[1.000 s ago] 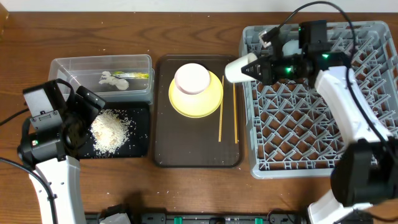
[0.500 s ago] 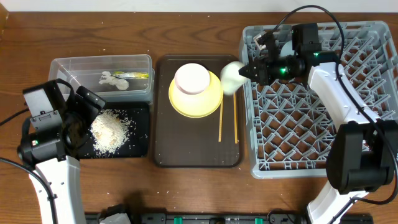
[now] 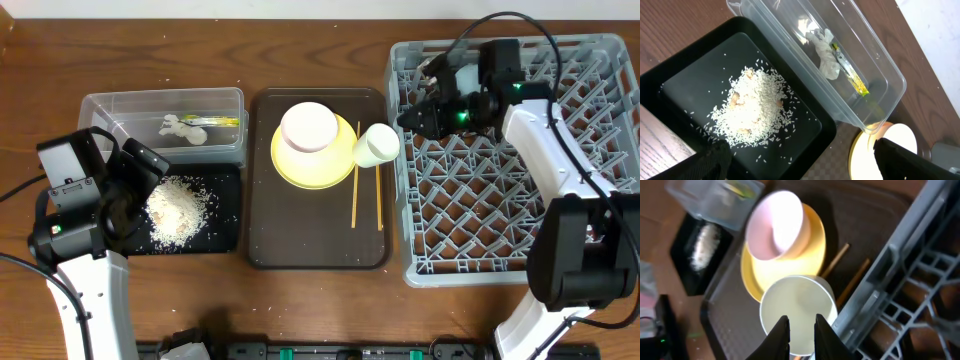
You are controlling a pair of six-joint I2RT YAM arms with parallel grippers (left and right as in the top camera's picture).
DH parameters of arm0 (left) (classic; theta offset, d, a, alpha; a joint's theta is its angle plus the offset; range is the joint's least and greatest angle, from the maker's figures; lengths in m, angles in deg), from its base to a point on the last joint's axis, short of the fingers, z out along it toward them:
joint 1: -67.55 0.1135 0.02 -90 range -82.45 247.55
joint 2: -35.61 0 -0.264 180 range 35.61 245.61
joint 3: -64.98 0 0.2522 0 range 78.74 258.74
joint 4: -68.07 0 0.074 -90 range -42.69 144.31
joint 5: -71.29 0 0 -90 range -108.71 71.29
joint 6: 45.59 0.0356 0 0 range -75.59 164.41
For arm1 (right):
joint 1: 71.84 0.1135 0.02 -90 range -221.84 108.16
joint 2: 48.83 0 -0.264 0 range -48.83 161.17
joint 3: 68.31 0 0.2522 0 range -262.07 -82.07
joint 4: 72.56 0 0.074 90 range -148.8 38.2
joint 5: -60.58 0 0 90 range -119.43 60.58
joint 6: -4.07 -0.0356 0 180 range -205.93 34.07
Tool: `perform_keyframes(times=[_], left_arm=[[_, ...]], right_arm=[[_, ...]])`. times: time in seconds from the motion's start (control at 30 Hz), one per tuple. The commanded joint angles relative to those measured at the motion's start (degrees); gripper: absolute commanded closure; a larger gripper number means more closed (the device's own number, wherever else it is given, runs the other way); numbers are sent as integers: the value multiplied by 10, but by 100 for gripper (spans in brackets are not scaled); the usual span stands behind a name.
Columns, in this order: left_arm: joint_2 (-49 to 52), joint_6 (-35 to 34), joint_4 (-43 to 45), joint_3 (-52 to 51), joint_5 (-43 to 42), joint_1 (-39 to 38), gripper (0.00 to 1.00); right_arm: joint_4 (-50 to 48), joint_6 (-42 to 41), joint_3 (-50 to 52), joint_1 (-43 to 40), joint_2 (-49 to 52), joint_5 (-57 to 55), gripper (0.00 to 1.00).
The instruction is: Sort waste into correct bins and load items into the dishwasher rack
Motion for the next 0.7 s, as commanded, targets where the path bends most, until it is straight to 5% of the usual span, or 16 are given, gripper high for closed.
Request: perform_keyframes(times=[0.0,0.37,0.67], left_arm=[[1,-5,0,9,3,3,6],[1,-5,0,9,3,3,6],[1,-5,0,9,3,3,6]], right_arm=[[32,-6,-46,58,-11,-121,83],[90,-43,-79,181,-12,-326,81],[101,-54,-57,201,-12,-364,80]])
